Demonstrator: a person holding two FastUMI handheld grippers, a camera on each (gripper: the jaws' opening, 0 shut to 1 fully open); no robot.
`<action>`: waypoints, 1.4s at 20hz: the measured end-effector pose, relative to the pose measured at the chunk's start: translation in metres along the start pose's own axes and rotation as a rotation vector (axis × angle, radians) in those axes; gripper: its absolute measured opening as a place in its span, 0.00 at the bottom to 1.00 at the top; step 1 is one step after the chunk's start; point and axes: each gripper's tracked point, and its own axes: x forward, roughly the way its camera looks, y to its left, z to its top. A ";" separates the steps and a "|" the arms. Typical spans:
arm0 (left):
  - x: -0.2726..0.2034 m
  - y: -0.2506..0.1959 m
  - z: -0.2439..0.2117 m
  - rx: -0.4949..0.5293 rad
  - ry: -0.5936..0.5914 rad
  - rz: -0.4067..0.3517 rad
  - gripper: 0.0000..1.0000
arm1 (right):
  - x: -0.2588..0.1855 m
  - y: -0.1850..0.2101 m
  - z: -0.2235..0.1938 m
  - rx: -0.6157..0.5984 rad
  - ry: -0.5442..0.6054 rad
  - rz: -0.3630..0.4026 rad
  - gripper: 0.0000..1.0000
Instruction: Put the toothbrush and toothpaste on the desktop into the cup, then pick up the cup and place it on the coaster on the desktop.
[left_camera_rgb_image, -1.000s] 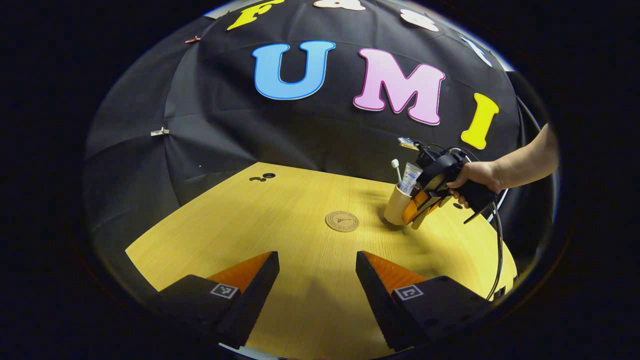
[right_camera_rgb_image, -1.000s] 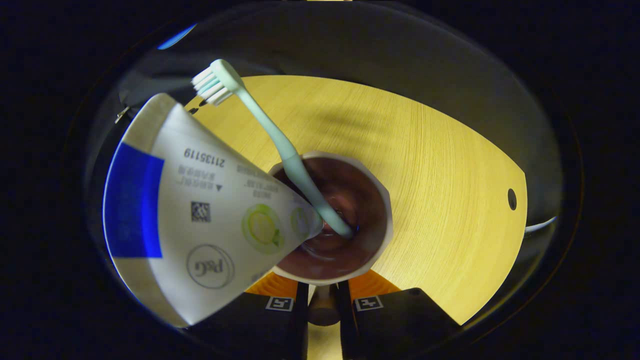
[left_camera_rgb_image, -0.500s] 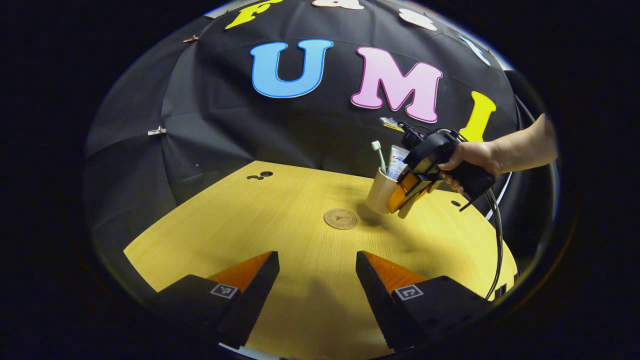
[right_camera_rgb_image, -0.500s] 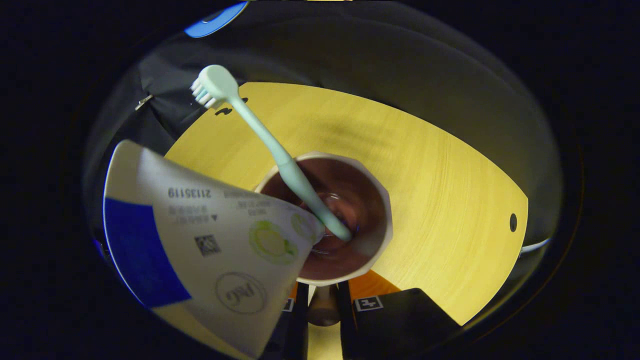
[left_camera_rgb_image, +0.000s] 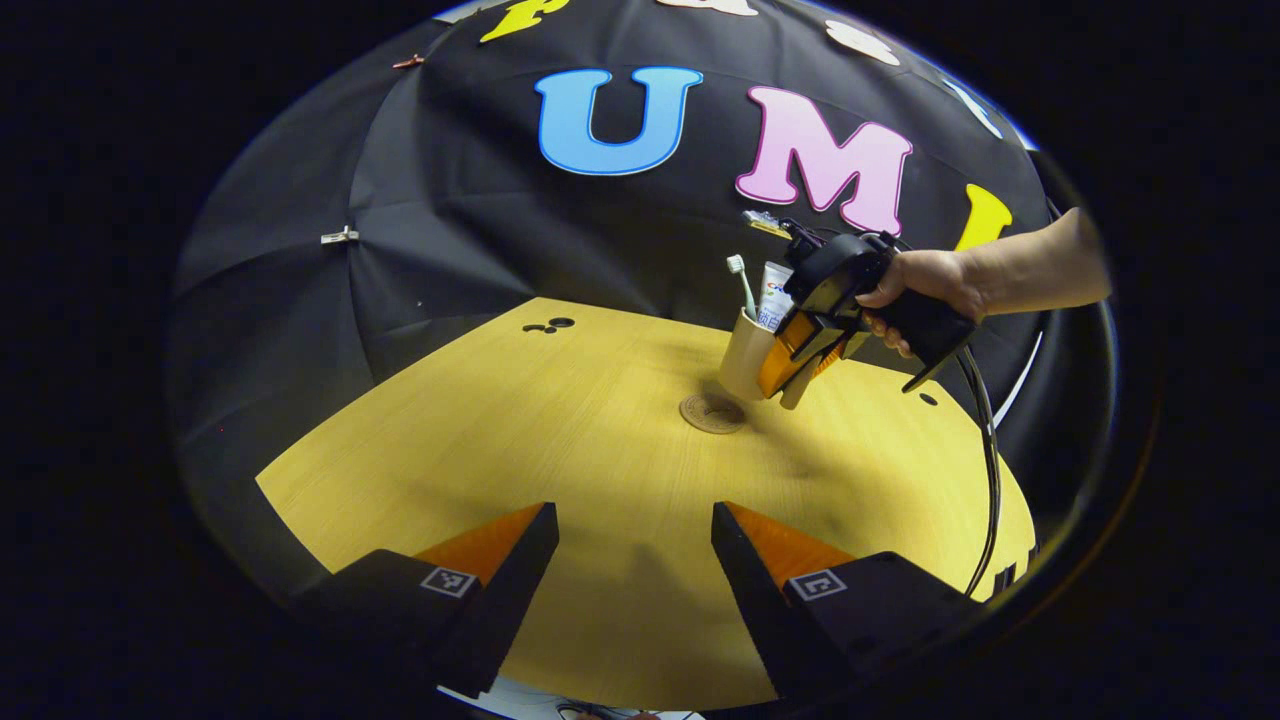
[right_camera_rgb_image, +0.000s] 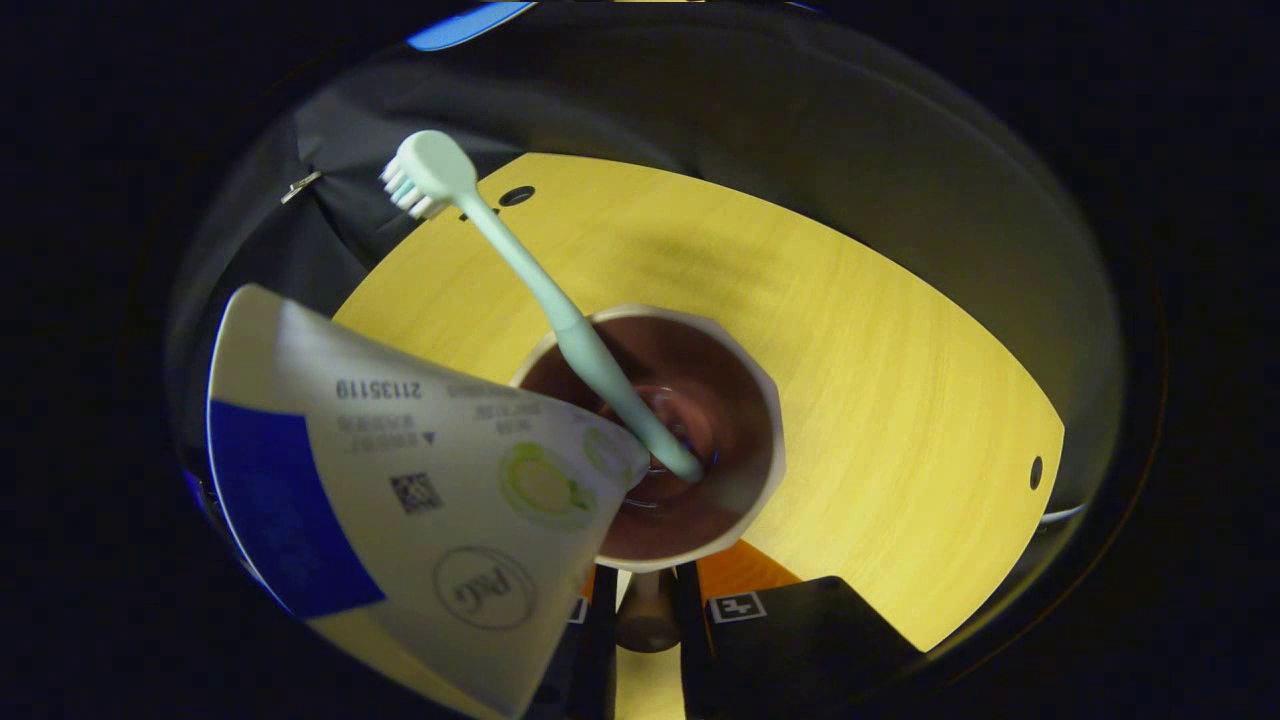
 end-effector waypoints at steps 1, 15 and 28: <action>0.000 0.004 0.000 -0.006 -0.001 0.007 0.98 | 0.002 0.007 0.002 -0.003 0.004 0.004 0.35; -0.013 0.031 -0.005 -0.037 0.004 0.060 0.98 | 0.040 0.021 -0.008 -0.048 0.068 -0.040 0.35; -0.029 0.018 0.001 -0.005 -0.001 0.051 0.98 | 0.011 0.010 -0.018 0.006 0.035 -0.043 0.86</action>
